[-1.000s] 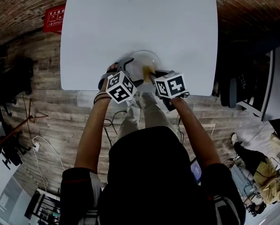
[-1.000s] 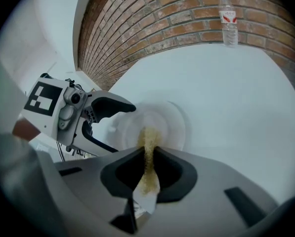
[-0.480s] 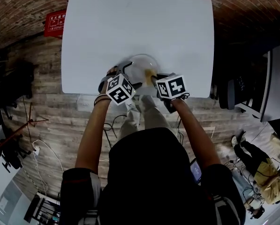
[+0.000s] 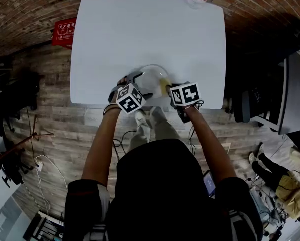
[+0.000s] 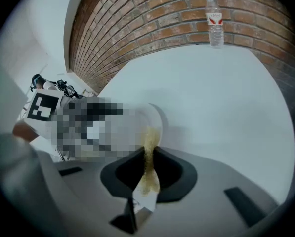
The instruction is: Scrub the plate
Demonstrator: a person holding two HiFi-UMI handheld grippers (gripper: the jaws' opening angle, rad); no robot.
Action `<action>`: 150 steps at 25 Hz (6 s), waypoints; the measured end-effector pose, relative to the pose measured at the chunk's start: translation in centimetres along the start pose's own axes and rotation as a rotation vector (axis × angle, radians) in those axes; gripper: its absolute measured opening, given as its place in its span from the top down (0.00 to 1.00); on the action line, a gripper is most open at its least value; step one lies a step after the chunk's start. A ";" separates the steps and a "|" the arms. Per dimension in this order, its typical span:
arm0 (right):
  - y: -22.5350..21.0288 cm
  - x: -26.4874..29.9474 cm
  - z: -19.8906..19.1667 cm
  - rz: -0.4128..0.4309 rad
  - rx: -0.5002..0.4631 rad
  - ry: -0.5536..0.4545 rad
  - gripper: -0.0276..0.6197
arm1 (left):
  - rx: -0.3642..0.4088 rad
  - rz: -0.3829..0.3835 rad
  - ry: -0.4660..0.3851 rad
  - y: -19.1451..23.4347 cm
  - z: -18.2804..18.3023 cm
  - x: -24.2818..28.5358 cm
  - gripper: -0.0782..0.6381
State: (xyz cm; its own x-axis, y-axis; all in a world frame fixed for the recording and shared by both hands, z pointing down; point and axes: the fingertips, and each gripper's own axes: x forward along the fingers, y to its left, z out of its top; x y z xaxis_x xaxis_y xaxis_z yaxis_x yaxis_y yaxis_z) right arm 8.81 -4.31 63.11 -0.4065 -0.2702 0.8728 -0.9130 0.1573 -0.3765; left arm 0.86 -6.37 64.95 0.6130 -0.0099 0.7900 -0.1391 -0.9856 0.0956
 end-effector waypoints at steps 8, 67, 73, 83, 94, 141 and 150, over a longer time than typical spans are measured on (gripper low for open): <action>-1.2 -1.3 -0.7 -0.062 -0.001 0.033 0.89 | -0.036 0.003 -0.031 0.1 0.0 0.0 0.31; 20.1 -26.3 9.9 -0.044 -0.284 -0.866 0.89 | -0.254 0.384 -0.818 -3.8 16.2 -32.8 0.86; 20.4 -28.5 8.7 -0.039 -0.320 -0.883 0.89 | -0.248 0.389 -0.844 -6.1 17.7 -33.2 0.86; 20.0 -31.5 4.6 -0.026 -0.349 -0.907 0.89 | -0.232 0.407 -0.859 -11.6 19.5 -32.8 0.86; 21.0 -33.7 -0.1 -0.002 -0.351 -0.951 0.89 | -0.188 0.473 -0.840 -17.3 19.7 -33.5 0.86; 23.0 -36.6 -10.5 0.006 -0.354 -1.038 0.89 | -0.196 0.481 -0.860 -27.6 16.8 -33.9 0.86; 22.8 -37.0 -10.4 -0.011 -0.359 -1.056 0.89 | -0.190 0.474 -0.866 -27.8 17.2 -33.7 0.86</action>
